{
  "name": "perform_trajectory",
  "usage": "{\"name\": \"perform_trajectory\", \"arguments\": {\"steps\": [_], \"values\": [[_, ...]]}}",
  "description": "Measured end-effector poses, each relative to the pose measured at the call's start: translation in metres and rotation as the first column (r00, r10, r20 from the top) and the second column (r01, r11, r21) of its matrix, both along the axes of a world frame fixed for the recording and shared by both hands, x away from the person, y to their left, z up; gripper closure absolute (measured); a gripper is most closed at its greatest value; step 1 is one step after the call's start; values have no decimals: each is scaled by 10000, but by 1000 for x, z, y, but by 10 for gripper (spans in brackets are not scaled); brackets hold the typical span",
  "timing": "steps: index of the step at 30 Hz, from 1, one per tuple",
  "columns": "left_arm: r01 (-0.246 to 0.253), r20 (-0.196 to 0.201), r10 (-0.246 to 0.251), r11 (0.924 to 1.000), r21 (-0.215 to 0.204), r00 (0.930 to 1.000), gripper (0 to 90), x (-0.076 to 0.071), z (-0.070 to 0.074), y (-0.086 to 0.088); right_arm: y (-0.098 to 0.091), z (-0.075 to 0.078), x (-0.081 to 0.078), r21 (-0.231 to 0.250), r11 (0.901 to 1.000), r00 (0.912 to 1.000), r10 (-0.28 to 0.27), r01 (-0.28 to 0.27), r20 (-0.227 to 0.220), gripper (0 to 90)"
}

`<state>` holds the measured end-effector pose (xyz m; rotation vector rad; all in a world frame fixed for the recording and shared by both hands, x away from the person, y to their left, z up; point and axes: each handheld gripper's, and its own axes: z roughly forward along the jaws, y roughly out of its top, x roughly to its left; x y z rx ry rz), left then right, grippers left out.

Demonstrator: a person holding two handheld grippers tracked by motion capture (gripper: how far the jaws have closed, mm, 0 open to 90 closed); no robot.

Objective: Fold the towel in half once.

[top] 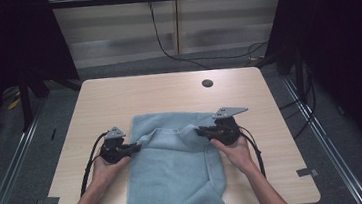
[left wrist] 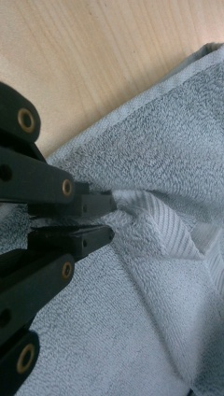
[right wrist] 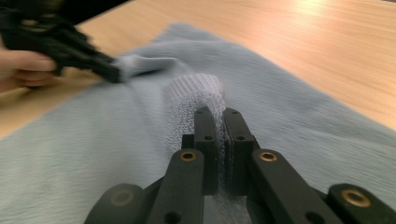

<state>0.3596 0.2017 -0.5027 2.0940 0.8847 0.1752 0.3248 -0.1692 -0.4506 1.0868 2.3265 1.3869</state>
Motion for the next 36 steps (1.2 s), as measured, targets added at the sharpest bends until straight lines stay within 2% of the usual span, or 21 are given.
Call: {"name": "perform_trajectory", "arguments": {"steps": [3,6,8,10,11,13,14,15,16,18,19,20,21,24,27,29,36], "values": [[156,58,-155,9994,-304,9999,853,-8,5,4,14,-5,-15,-385,9974,9980,602,-609,-194,863],[482,109,-479,9985,-255,9988,853,-22,10,6,19,-14,-31,-766,9918,9938,989,-1027,-513,863],[800,65,-799,9968,-59,9968,853,-34,9,7,18,-21,-40,-958,9891,9915,1046,-1119,-775,863],[1070,-11,-1071,9937,341,9943,852,-41,3,6,15,-28,-47,-1057,9864,9886,1164,-1263,-951,863],[1113,161,-1121,9928,449,9936,852,-43,1,6,14,-31,-49,-1088,9857,9872,1170,-1288,-1084,863],[1067,123,-1075,9928,552,9941,854,-42,2,5,14,-37,-51,-1302,9822,9858,1203,-1354,-1173,862],[1002,290,-1026,9921,750,9943,855,-40,2,3,13,-39,-50,-1312,9827,9860,1151,-1308,-1205,863],[990,400,-1030,9908,923,9939,856,-37,2,3,13,-39,-49,-1331,9831,9864,1096,-1258,-1225,863],[885,330,-912,9931,765,9953,857,-33,1,1,14,-39,-46,-1554,9811,9884,975,-1151,-1164,863],[778,258,-800,9938,797,9965,858,-23,2,-1,13,-41,-38,-1867,9782,9904,691,-908,-1198,863],[615,323,-645,9944,861,9974,859,-18,2,-1,10,-43,-33,-1765,9812,9906,561,-778,-1247,863],[468,283,-490,9962,741,9984,859,-13,0,-2,8,-44,-28,-1650,9840,9897,449,-673,-1361,864],[417,248,-436,9965,731,9987,859,-9,0,-3,7,-45,-23,-1721,9836,9911,323,-545,-1291,865],[229,442,-274,9949,987,9986,860,4,1,-7,6,-44,-11,-2007,9790,9925,105,-351,-1222,865],[-12,365,-18,9968,799,9993,859,16,-1,-10,7,-43,2,-2324,9725,9934,-118,-152,-1142,865],[-114,501,69,9958,911,9987,859,24,-1,-12,7,-42,13,-2338,9723,9925,-259,-29,-1198,865],[-592,263,572,9949,820,9980,859,54,-1,-15,7,-44,45,-2374,9704,9915,-724,450,-1079,865]]}}
